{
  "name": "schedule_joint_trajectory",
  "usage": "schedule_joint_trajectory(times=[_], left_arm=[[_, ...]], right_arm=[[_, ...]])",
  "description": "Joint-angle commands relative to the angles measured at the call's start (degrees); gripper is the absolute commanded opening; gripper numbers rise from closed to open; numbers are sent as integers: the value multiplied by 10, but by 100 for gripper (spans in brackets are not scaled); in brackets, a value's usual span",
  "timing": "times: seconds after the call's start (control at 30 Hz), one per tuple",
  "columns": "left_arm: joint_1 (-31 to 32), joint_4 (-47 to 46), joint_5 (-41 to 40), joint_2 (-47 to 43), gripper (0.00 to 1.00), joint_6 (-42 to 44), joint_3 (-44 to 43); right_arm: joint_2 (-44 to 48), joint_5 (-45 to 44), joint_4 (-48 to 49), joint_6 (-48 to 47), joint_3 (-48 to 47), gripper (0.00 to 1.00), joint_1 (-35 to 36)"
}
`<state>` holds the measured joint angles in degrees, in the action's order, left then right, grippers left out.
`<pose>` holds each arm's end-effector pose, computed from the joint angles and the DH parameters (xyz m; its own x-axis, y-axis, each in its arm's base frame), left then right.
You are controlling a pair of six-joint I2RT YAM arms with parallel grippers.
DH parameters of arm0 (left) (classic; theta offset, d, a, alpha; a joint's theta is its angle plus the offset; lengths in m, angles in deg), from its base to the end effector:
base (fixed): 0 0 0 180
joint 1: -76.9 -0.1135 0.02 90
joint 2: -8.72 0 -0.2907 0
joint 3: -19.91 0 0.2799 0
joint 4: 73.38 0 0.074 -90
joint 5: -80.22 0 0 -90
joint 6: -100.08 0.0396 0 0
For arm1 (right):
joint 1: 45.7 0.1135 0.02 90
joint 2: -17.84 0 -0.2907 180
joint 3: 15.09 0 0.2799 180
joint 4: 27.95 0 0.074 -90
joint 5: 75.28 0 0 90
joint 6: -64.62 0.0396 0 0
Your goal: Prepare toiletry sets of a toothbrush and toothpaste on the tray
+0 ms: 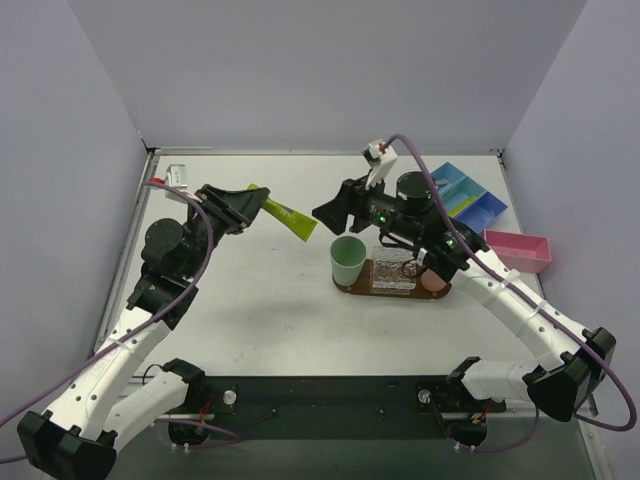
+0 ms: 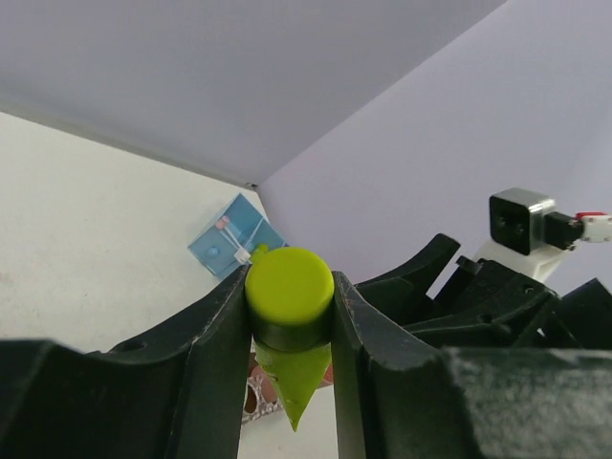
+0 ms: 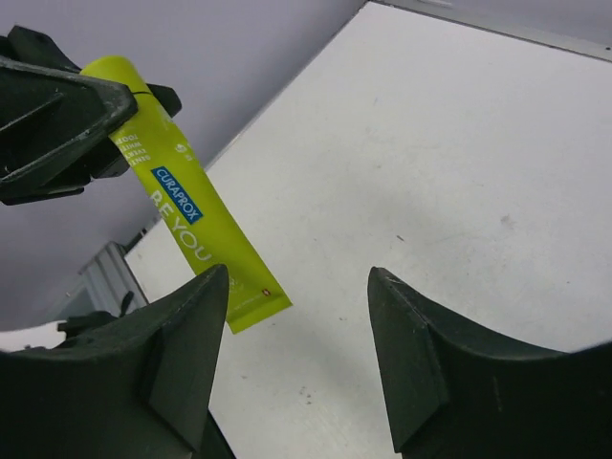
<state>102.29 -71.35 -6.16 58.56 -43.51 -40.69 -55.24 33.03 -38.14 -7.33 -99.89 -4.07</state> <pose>0.1974 -0.0965 0.4052 -0.3084 -0.7427 -0.5944 0.3978 0.4669 -0.7898 0.2317 0.2226 0.4515 -0.2492 0.1721 -0.9530 -0.8290 0.4708 0.3018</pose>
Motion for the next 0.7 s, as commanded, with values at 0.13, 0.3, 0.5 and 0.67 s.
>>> schedule_joint_trajectory(times=[0.13, 0.3, 0.5, 0.67], left_arm=[[-7, -114, -24, -24, 0, -47, 11], [-7, -137, -32, -35, 0, -71, 19], [-7, -147, -45, -43, 0, -82, 23], [-6, -156, -55, -49, 0, -86, 26]], right_arm=[[49, 128, 218, 207, 97, 56, -51], [32, 176, 331, 280, 124, 55, -64], [5, 212, 396, 324, 130, 52, -65], [-1, 219, 407, 331, 133, 50, -62]])
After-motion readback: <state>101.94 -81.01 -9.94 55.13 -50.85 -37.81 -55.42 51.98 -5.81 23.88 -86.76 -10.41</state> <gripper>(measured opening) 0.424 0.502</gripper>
